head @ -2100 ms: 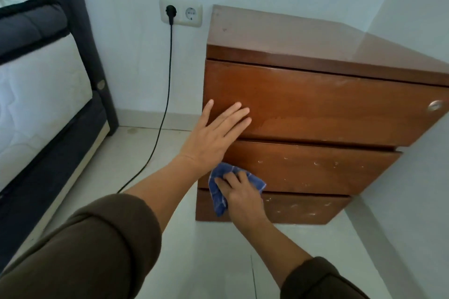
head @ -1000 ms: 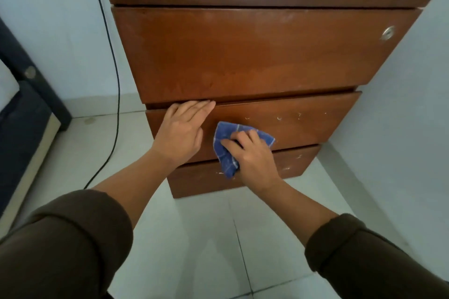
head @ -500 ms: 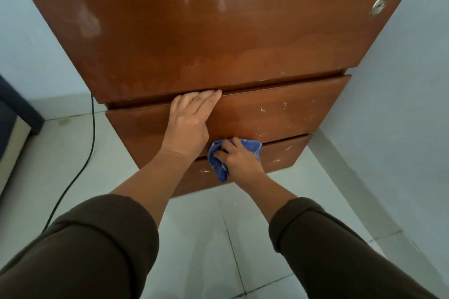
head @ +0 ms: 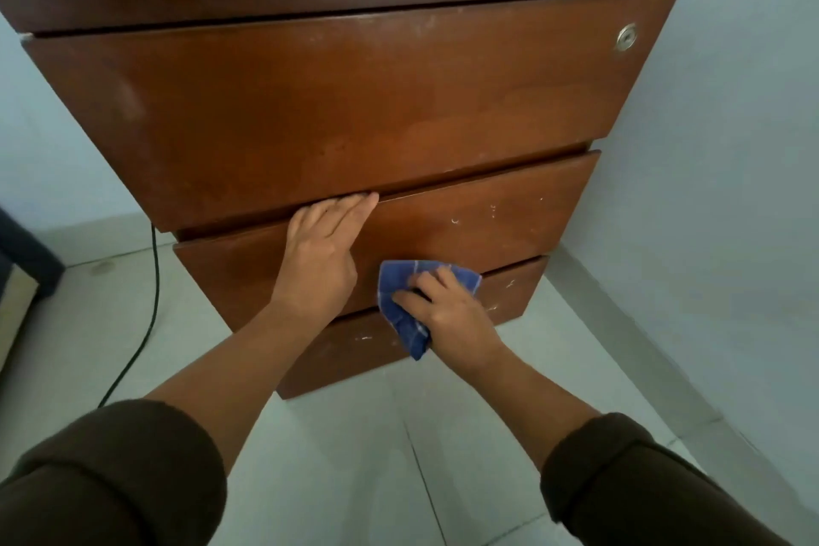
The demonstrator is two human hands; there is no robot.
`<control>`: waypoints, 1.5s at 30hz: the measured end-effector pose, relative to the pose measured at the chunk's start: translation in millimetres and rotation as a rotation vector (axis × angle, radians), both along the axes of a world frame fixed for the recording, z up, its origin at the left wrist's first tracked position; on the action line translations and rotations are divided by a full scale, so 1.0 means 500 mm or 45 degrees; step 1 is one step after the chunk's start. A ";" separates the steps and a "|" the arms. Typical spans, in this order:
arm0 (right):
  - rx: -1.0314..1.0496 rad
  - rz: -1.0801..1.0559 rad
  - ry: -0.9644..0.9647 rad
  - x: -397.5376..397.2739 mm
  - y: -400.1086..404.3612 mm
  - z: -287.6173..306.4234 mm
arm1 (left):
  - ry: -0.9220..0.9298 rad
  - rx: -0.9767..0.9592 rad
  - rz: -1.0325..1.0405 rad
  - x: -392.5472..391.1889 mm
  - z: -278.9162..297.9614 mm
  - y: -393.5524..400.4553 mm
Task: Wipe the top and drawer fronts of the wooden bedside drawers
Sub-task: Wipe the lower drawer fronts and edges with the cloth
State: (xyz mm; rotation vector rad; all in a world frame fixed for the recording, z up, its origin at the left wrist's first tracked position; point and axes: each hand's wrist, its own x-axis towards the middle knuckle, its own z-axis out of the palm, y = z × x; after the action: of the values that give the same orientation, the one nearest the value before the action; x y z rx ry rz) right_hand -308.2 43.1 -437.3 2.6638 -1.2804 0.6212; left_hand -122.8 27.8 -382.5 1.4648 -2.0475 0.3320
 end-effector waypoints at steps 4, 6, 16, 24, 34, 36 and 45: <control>-0.279 -0.130 -0.122 -0.041 -0.041 0.115 | -0.008 0.099 -0.031 -0.019 0.014 -0.004; -0.260 -0.202 -0.097 -0.046 -0.066 0.141 | -0.024 0.164 -0.117 -0.049 0.028 -0.015; 0.242 -0.246 0.161 -0.083 -0.087 -0.052 | -0.001 0.120 -0.081 -0.132 0.020 -0.057; 0.516 -0.312 0.271 -0.085 -0.096 -0.113 | 0.003 0.063 -0.068 -0.132 0.010 -0.063; -0.403 -0.212 -0.323 -0.157 -0.074 0.064 | -0.098 0.119 -0.117 -0.160 0.028 -0.051; -0.470 -0.274 -0.367 -0.168 -0.105 0.100 | -0.141 0.131 -0.210 -0.192 0.036 -0.067; -0.010 -0.283 -0.114 -0.215 -0.134 -0.046 | -0.135 0.108 -0.182 -0.269 0.022 -0.121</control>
State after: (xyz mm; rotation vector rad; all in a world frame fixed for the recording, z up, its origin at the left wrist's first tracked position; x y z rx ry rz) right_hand -415.6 -23.9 -460.5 2.4642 -1.5658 0.7174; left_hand -257.4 -32.6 -371.7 1.3658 -2.2622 0.2727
